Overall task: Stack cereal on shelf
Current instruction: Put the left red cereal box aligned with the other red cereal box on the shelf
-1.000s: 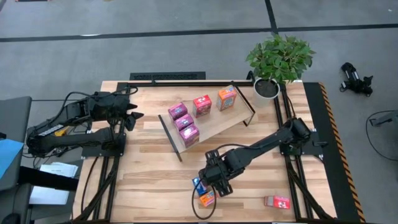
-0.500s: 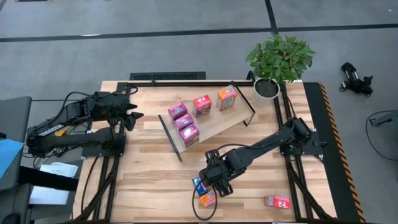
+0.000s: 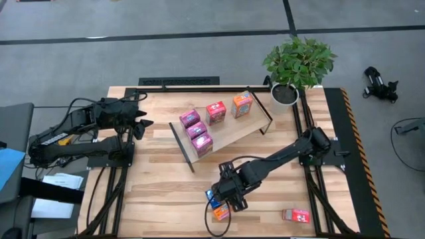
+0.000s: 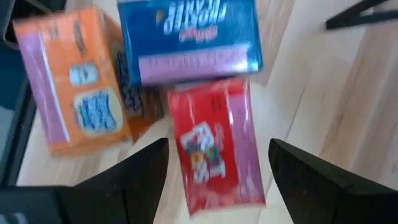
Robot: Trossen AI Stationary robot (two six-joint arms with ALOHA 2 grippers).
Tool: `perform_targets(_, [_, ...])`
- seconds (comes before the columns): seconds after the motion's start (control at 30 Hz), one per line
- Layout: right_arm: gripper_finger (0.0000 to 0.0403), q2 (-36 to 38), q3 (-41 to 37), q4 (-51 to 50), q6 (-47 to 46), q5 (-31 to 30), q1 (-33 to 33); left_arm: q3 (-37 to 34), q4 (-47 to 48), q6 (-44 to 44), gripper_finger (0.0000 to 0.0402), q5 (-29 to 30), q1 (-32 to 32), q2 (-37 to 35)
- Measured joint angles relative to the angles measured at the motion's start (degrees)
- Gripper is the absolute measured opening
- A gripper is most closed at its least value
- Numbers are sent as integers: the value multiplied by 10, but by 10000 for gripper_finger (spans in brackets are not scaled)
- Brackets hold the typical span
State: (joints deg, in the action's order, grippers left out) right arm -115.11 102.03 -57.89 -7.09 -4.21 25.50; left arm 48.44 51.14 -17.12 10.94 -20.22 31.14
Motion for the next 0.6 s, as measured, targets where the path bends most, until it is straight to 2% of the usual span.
perform_targets(0.23, [296,-4,-1,2,-1,-4,0,0,0,0,268,0,0,0])
perform_targets(0.6, [239,-5,-1,-17,0,-6,-3,0,0,0,268,0,0,0])
